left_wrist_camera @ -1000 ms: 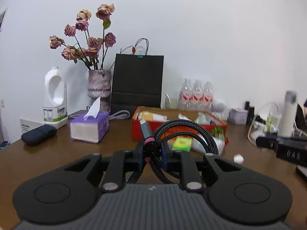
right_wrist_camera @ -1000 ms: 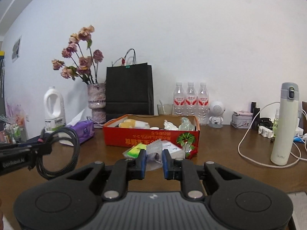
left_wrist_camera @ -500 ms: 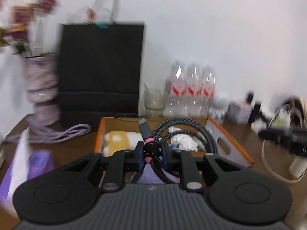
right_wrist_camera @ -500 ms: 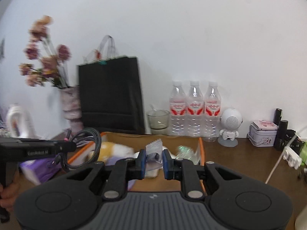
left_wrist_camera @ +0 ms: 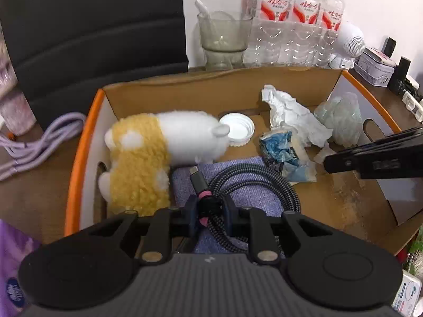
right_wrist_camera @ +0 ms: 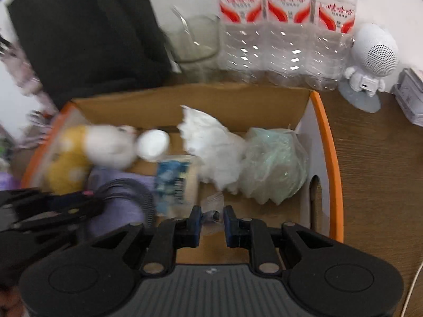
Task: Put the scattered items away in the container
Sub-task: 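Carry the cable and clear packet into the box and open both grippers, then withdraw both tools from the box back over the desk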
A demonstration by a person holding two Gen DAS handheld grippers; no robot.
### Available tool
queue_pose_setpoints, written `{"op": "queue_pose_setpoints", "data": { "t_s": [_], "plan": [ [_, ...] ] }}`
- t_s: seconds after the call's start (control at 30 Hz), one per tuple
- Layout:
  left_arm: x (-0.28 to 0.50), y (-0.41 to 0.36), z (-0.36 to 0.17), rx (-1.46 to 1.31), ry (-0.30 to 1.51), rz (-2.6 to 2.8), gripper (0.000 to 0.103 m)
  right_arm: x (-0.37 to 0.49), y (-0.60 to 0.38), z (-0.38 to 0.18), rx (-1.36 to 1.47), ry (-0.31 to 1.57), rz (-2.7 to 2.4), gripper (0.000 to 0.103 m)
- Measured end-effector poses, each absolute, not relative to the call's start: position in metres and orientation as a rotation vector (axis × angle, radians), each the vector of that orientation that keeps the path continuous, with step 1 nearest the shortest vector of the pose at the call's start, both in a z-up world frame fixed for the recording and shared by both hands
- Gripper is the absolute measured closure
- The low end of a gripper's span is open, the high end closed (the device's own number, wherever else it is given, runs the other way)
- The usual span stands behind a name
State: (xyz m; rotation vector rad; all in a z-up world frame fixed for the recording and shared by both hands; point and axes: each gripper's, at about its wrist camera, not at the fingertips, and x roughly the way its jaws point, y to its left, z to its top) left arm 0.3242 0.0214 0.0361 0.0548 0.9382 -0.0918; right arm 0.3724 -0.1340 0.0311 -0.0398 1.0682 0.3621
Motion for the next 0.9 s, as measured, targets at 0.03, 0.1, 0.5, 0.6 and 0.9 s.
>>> {"op": "queue_pose_setpoints", "data": {
  "t_s": [0.03, 0.1, 0.5, 0.6, 0.9],
  "plan": [
    [0.325, 0.023, 0.036, 0.05, 0.94, -0.09, 0.079, 0.374, -0.132, 0.028, -0.045, 1.081, 0.359, 0.084],
    [0.325, 0.025, 0.038, 0.046, 0.944, -0.092, 0.071, 0.378, -0.132, 0.027, -0.031, 1.097, 0.363, 0.073],
    [0.285, 0.039, 0.128, -0.021, 0.869, -0.064, 0.036, 0.346, -0.179, 0.113, 0.026, 1.037, 0.342, 0.047],
    [0.266, 0.039, 0.141, 0.0, 0.84, -0.03, 0.03, 0.323, -0.191, 0.135, 0.038, 0.98, 0.346, 0.044],
    [0.154, 0.015, 0.119, 0.03, 0.237, 0.107, 0.0, 0.22, -0.191, 0.128, -0.033, 0.401, 0.41, 0.02]
  ]
}}
